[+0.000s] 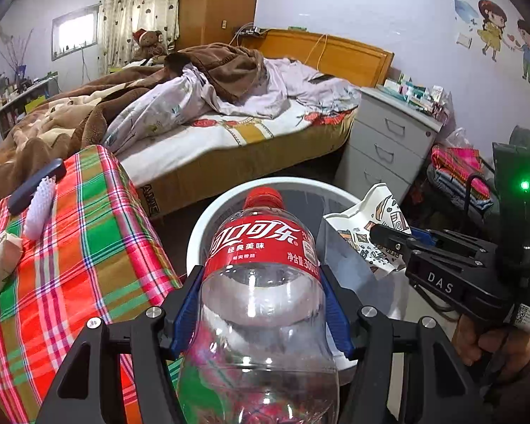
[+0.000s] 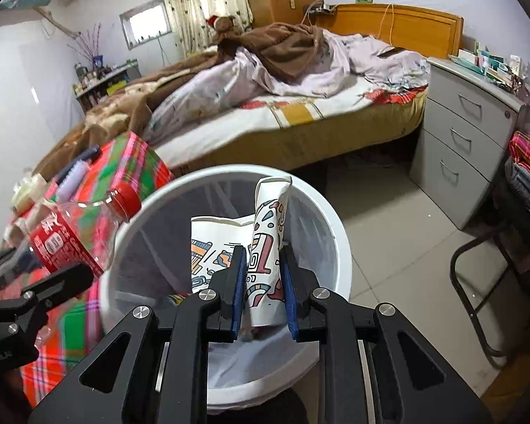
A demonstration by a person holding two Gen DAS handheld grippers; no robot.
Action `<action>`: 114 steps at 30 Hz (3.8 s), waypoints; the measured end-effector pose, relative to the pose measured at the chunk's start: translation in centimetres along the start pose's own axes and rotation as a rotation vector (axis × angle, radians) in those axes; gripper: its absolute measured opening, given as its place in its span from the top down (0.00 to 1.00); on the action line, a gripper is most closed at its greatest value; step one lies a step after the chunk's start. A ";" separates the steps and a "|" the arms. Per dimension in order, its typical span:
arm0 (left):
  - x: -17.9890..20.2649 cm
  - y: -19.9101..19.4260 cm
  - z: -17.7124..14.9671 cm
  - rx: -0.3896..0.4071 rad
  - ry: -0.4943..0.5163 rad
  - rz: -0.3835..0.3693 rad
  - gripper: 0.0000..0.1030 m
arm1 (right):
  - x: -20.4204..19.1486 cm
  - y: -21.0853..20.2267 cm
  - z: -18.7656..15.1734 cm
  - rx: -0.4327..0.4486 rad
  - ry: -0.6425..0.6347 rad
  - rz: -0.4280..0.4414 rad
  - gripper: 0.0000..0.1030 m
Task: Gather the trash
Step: 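Open both tools over the bin to drop bottle and paper cup, then grasp the white labeled paper cup with the left tool while the right tool grasps the white paper bag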
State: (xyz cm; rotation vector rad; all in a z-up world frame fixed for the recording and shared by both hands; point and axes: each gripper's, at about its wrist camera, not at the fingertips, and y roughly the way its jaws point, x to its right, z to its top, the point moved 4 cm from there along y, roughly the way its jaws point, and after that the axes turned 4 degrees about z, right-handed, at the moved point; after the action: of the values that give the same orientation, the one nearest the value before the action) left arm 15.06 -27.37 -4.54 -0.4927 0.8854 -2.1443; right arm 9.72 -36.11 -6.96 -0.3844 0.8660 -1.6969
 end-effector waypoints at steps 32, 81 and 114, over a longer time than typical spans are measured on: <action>-0.9 1.2 0.0 -0.007 -0.041 -0.018 0.33 | 0.3 0.6 -0.3 -0.031 -0.014 -0.003 0.50; -24.2 -12.3 -7.0 0.128 -0.330 0.343 0.33 | -18.4 1.3 0.7 0.015 -0.268 0.265 0.50; -37.2 -3.9 -3.1 -0.135 -0.044 0.351 0.32 | -31.7 12.7 3.4 -0.242 -0.164 0.475 0.50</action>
State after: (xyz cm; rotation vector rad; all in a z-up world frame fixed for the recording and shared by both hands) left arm 35.22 4.19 -6.20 -0.4150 1.0143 -1.7586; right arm 30.59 -8.87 -7.99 -0.4346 0.9554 -1.1131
